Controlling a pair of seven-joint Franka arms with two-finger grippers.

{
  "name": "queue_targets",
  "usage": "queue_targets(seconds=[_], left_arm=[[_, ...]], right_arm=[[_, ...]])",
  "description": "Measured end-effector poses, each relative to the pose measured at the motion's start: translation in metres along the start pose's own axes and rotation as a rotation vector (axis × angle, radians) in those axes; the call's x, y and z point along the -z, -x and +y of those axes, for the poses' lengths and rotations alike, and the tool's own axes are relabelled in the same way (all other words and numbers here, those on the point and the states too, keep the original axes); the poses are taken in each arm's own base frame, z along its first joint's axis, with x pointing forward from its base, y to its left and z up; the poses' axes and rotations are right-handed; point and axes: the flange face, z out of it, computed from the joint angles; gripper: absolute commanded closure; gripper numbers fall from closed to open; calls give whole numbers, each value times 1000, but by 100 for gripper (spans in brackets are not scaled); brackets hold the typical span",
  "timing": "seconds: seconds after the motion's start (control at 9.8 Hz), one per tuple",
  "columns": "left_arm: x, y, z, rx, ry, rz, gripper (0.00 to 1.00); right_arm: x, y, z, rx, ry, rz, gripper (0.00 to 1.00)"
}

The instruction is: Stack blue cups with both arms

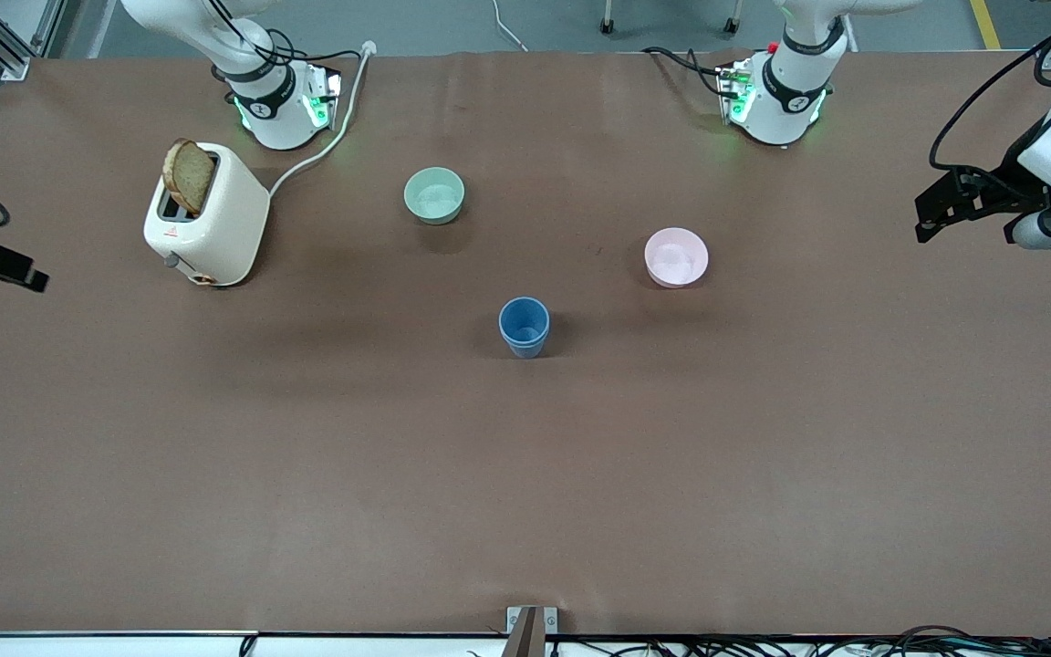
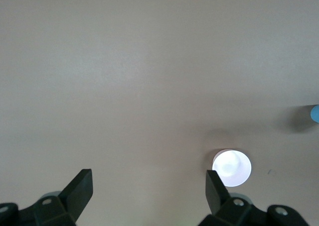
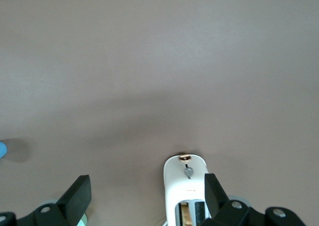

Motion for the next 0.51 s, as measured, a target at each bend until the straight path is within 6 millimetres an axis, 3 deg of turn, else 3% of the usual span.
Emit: queue_targets(seconds=[0.1,0.51], left_arm=[[0,0,0,1,0,-2,0],[4,1,0,1,0,8,0]], right_arm=[[4,4,2,3,13,12,0],[-11,12,11,3,0,5,0]])
